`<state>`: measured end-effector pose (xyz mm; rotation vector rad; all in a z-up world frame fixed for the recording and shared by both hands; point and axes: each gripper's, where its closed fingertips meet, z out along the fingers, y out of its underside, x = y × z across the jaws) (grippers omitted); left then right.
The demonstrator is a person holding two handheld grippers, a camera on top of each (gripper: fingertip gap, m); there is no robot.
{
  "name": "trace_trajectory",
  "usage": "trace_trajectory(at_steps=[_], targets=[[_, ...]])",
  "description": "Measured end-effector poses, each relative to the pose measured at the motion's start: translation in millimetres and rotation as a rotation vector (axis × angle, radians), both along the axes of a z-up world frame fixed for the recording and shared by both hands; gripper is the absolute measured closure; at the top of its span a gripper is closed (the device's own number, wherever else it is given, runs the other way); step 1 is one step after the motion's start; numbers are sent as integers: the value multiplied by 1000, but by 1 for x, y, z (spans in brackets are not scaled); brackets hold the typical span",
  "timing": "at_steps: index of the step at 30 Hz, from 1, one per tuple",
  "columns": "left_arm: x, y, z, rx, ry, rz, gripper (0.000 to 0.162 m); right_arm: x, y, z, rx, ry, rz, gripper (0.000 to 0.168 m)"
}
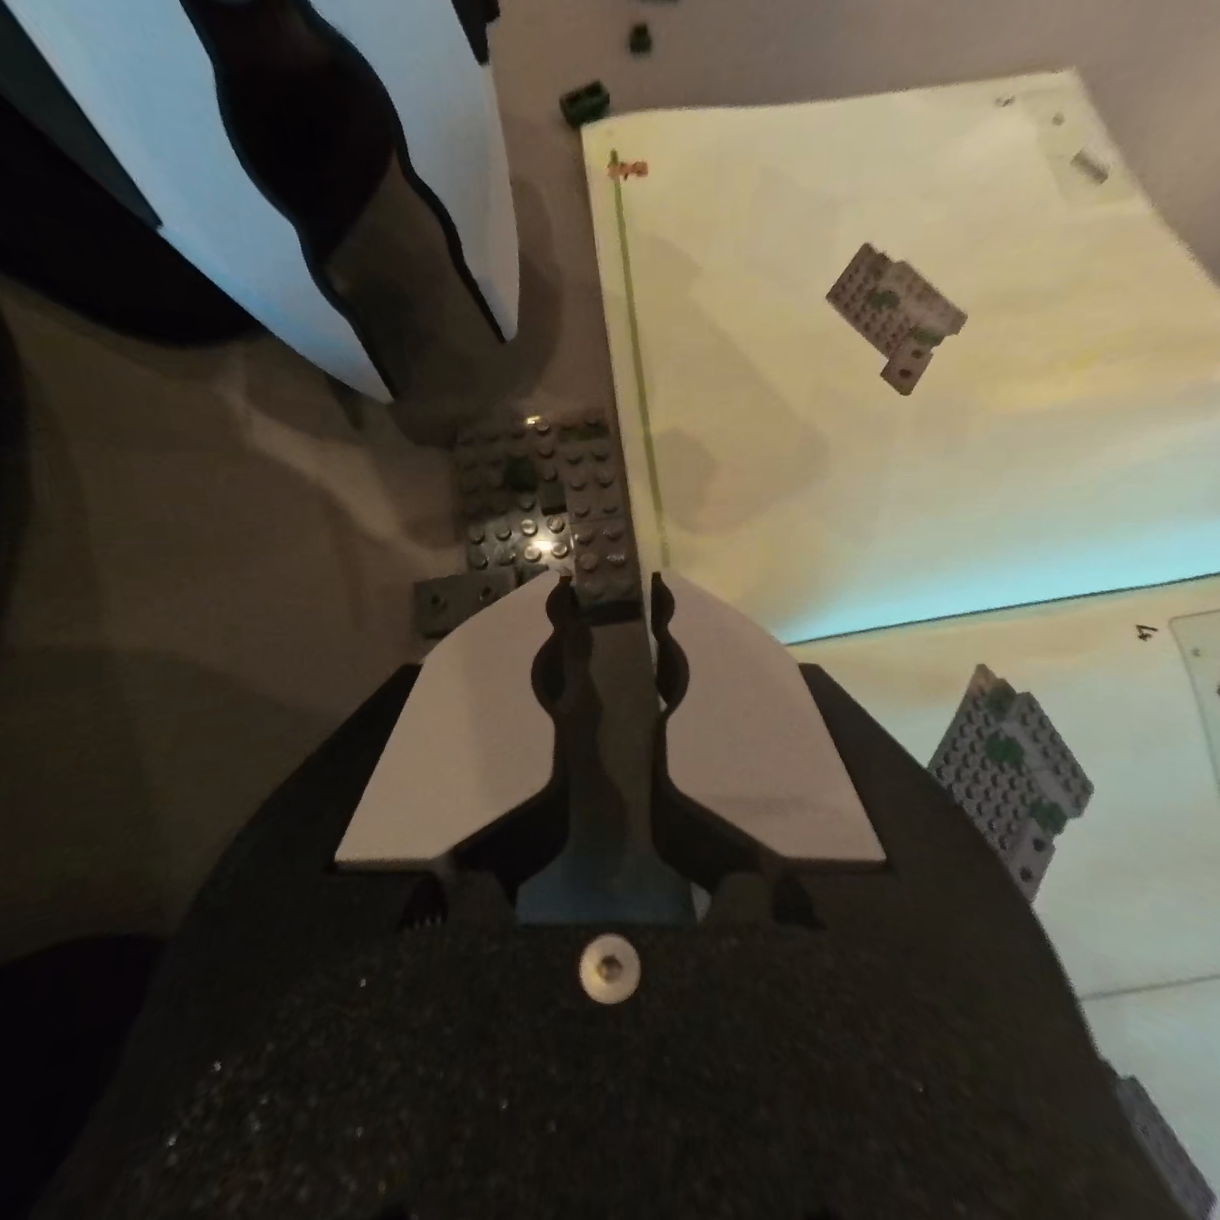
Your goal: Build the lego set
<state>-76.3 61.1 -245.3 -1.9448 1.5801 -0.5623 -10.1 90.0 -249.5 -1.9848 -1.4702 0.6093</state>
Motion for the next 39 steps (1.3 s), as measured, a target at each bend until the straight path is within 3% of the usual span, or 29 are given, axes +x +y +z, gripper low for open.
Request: trace_trajectory(at_steps=[7, 16, 29, 36, 39], targets=[[-1, 1, 0, 0, -1, 0, 127, -2, -3, 0, -9, 9, 40, 152], [9, -4, -1, 4, -33, -82, 110, 1, -12, 0, -79, 65, 27, 152], [22, -1, -11, -10, -6, -199, 98, 0, -18, 0, -26, 76, 61, 152], [29, -5, -13, -51, -14, -280, 100, -2, -21, 0, -22, 104, 76, 152], [33, -7, -12, -48, -21, -300, 110, -2, -22, 0, -24, 110, 77, 152]])
